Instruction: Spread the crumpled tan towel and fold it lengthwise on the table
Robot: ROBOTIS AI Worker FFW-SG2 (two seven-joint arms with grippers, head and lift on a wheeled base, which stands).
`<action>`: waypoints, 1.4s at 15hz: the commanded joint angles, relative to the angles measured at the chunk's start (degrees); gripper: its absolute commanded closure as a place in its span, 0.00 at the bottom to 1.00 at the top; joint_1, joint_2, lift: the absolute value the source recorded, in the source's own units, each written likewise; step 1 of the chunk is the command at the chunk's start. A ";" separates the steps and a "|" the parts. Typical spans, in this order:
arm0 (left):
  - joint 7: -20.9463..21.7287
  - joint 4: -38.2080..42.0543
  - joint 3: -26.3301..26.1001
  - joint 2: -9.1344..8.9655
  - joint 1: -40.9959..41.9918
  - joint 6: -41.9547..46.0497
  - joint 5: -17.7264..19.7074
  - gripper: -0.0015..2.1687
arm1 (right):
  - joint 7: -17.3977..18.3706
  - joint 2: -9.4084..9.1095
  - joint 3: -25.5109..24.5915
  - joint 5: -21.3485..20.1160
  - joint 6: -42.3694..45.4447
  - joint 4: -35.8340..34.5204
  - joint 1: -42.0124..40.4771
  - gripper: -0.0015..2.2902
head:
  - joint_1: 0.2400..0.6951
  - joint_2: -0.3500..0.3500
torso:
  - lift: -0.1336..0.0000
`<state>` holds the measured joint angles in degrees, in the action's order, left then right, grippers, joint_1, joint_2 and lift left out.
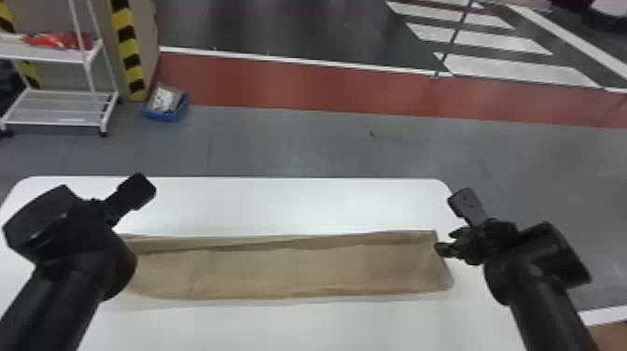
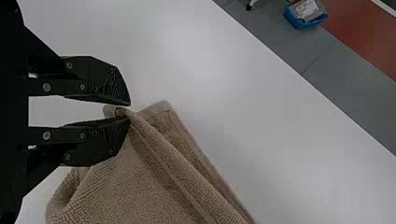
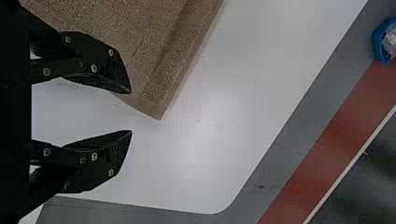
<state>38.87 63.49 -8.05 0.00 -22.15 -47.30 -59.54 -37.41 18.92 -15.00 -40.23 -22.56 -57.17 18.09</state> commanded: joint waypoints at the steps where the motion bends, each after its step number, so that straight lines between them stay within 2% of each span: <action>1: -0.82 0.58 -0.13 -0.15 0.80 -0.12 0.12 0.07 | 1.29 -0.90 -1.88 1.12 0.28 -1.54 -0.43 0.02 | 1.00 0.16 | 1.00; 4: -1.43 4.10 0.05 -0.15 3.17 -0.83 0.12 0.06 | 0.68 -1.52 -2.32 3.05 -1.13 -7.78 -4.47 0.03 | 1.00 0.17 | 1.00; 8: -0.03 11.83 1.81 -0.15 6.42 -3.11 -0.58 0.06 | -0.20 -2.04 -2.23 4.37 -2.89 -14.63 -9.13 0.03 | 1.00 0.18 | 1.00; 12: 6.21 22.47 7.78 0.26 11.78 -3.81 -0.14 0.07 | -2.66 -2.13 -2.84 6.83 -5.00 -20.52 -13.08 0.03 | 1.00 0.19 | 1.00; 14: 11.66 22.99 11.21 0.88 11.78 -3.64 3.99 0.09 | -2.66 -2.13 -3.37 6.92 -5.00 -21.23 -13.61 0.03 | 1.00 0.21 | 1.00; 16: 16.85 22.64 15.52 1.93 11.17 -3.81 13.22 0.10 | -2.66 -2.04 -3.72 6.92 -5.00 -21.23 -13.79 0.03 | 1.00 0.21 | 1.00; 17: 16.94 21.32 16.31 2.55 10.64 -3.81 15.41 0.10 | -2.66 -2.04 -3.99 6.92 -5.00 -21.23 -13.87 0.03 | 1.00 0.19 | 1.00; 19: 16.94 12.89 18.68 3.60 6.16 -3.64 19.02 0.16 | -2.66 -2.13 -4.07 6.92 -4.82 -21.23 -14.14 0.03 | 1.00 0.19 | 1.00; 20: 17.46 8.84 19.38 5.10 3.96 -3.64 21.83 0.20 | -2.66 -2.13 -3.99 6.92 -5.00 -21.23 -14.14 0.03 | 1.00 0.19 | 1.00; 21: 17.82 6.47 19.30 6.50 3.17 -3.81 23.76 0.29 | -2.66 -2.13 -3.99 6.92 -5.00 -21.14 -14.22 0.03 | 1.00 0.19 | 1.00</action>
<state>56.41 74.36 10.76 4.64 -17.00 -50.97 -38.87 -40.08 16.82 -19.03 -33.31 -27.47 -78.39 3.95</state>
